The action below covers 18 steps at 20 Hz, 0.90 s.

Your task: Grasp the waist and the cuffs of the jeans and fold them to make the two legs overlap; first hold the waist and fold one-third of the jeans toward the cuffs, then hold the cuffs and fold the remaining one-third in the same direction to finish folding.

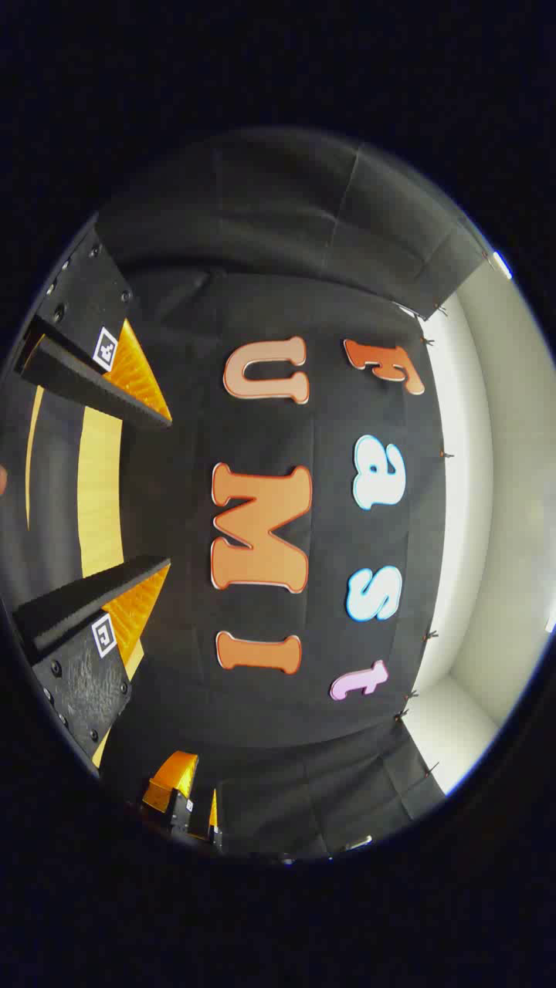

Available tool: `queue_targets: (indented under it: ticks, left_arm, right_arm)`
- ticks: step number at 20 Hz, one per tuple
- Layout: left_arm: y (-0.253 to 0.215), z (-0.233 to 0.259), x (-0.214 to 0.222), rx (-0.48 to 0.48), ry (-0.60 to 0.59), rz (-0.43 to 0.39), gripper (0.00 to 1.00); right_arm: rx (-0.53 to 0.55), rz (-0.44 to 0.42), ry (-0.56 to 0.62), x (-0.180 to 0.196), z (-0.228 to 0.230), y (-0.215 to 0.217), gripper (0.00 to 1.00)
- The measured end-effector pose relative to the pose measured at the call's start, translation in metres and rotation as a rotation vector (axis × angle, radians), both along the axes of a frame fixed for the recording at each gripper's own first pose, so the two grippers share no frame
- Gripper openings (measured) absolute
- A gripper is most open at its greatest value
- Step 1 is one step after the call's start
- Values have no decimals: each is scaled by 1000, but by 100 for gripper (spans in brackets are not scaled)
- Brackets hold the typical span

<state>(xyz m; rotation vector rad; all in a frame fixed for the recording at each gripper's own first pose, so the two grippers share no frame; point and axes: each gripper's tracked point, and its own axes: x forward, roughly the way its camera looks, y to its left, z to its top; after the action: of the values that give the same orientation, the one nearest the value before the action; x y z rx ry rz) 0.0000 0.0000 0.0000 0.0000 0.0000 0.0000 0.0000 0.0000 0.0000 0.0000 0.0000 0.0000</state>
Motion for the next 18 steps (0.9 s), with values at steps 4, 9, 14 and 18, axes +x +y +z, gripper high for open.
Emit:
queue_targets:
  ticks: [4, 9, 14, 18]
  left_arm:
    - [27, 20, 12, 30, -41, 46, 96]
    - [8, 21, -9, 108, -103, 2, 95]
    - [-8, 1, -23, 132, -125, 7, 99]
    - [23, -21, -16, 93, -56, 73, 98]
  right_arm:
    - [-20, 33, -15, 4, 18, 21, 100]
    - [-32, 124, -20, -3, 11, 32, 99]
    - [21, 172, 23, 1, -12, 48, 100]
    - [37, 128, 59, 8, -28, 31, 100]
